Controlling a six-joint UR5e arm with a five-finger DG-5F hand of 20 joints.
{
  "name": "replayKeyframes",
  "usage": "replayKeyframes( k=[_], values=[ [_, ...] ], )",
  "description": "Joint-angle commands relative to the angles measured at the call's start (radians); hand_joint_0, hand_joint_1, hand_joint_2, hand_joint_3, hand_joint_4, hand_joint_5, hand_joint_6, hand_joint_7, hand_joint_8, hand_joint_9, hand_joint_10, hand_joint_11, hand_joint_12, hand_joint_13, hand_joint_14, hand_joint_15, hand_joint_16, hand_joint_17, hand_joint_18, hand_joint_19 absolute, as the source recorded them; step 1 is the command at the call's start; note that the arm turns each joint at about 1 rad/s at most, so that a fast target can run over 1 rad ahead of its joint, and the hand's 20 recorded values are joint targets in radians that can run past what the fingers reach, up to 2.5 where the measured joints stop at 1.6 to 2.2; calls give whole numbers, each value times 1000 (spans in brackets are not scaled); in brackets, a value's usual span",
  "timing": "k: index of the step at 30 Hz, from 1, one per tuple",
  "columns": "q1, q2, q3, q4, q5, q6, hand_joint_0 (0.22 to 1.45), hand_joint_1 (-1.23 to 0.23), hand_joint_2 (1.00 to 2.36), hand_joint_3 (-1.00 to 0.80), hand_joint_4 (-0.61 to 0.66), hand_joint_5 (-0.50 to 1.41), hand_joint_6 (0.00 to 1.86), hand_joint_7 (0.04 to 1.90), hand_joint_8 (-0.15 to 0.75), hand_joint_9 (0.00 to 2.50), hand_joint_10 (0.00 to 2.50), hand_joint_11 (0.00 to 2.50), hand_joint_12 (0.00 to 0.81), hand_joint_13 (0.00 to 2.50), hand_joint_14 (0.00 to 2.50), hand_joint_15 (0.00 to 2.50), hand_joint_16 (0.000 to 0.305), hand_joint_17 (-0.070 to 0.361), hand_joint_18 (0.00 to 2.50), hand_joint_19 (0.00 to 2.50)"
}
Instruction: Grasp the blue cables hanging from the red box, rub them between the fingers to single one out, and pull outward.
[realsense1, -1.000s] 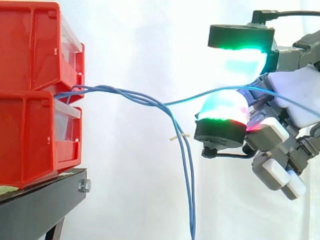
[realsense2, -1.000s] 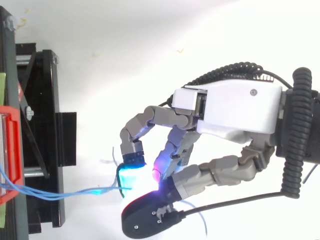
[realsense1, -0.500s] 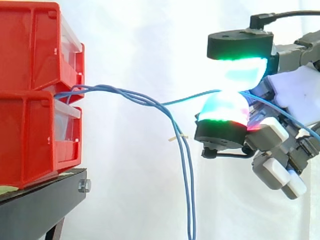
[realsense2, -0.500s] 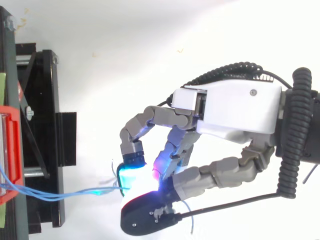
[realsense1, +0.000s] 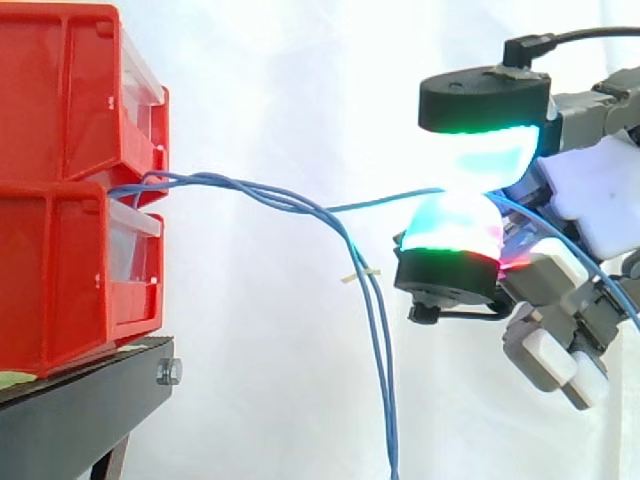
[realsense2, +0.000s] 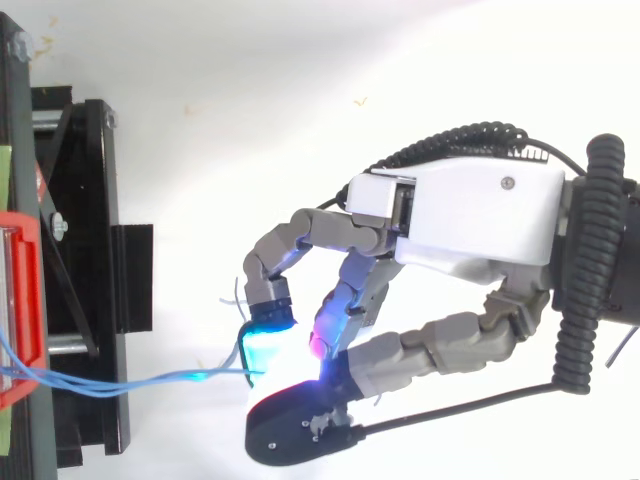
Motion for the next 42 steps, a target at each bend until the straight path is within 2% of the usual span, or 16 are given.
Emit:
replayKeyframes(
  k=[1, 4, 6, 7, 8, 9, 11, 12, 13, 16, 23, 34, 42],
  values=[
    [0, 0, -2, -19, 2, -3, 591, -854, 1010, 2, -42, -59, 894, 1232, 220, 1207, 20, 615, 376, 913, 23, 620, 51, 115, 835, 498],
    [0, 0, -15, -25, 10, -6, 589, -851, 1008, 3, -32, -57, 892, 1239, 226, 1215, 18, 612, 379, 918, 24, 626, 52, 118, 842, 504],
    [2, 0, -36, -22, 14, -6, 587, -845, 1006, 8, -27, -55, 890, 1256, 237, 1219, 16, 613, 386, 926, 23, 640, 53, 119, 845, 511],
    [2, 0, -64, -21, 11, -5, 587, -845, 1006, 10, -26, -55, 890, 1256, 239, 1219, 19, 612, 389, 932, 23, 647, 53, 119, 845, 512],
    [5, 0, -102, -1, 7, 0, 587, -842, 1005, 7, -23, -54, 890, 1252, 253, 1231, 17, 626, 394, 942, 22, 650, 54, 121, 850, 509],
    [5, 0, -110, 15, 7, 0, 589, -843, 1004, -1, -21, -54, 891, 1248, 253, 1232, 19, 621, 392, 943, 23, 662, 54, 121, 850, 509],
    [5, 0, -139, 90, 5, 1, 588, -839, 1004, 2, -21, -53, 891, 1245, 251, 1232, 19, 628, 397, 946, 24, 672, 54, 121, 850, 516],
    [5, 0, -139, 90, 5, 1, 586, -834, 1004, 7, -22, -53, 892, 1243, 259, 1233, 19, 625, 401, 948, 24, 681, 54, 122, 851, 507],
    [5, 0, -150, 128, -1, 1, 585, -831, 1003, 7, -18, -53, 892, 1238, 260, 1234, 18, 632, 403, 953, 23, 676, 55, 123, 848, 507],
    [5, 0, -179, 188, -13, 1, 585, -829, 1002, 5, -23, -52, 892, 1238, 259, 1236, 17, 635, 406, 955, 23, 682, 55, 123, 844, 506],
    [5, 0, -183, 214, -10, -3, 584, -818, 1001, -4, -27, -54, 895, 1231, 278, 1220, 18, 633, 413, 945, 23, 685, 55, 124, 821, 505],
    [6, -2, -185, 309, -10, -12, 581, -803, 1001, -11, -28, -57, 898, 1208, 279, 1208, 18, 633, 416, 935, 22, 694, 55, 123, 796, 511],
    [6, -2, -186, 342, -10, -12, 578, -796, 1001, -18, -23, -58, 898, 1203, 283, 1209, 18, 636, 416, 935, 23, 700, 55, 124, 790, 520]
  ],
)
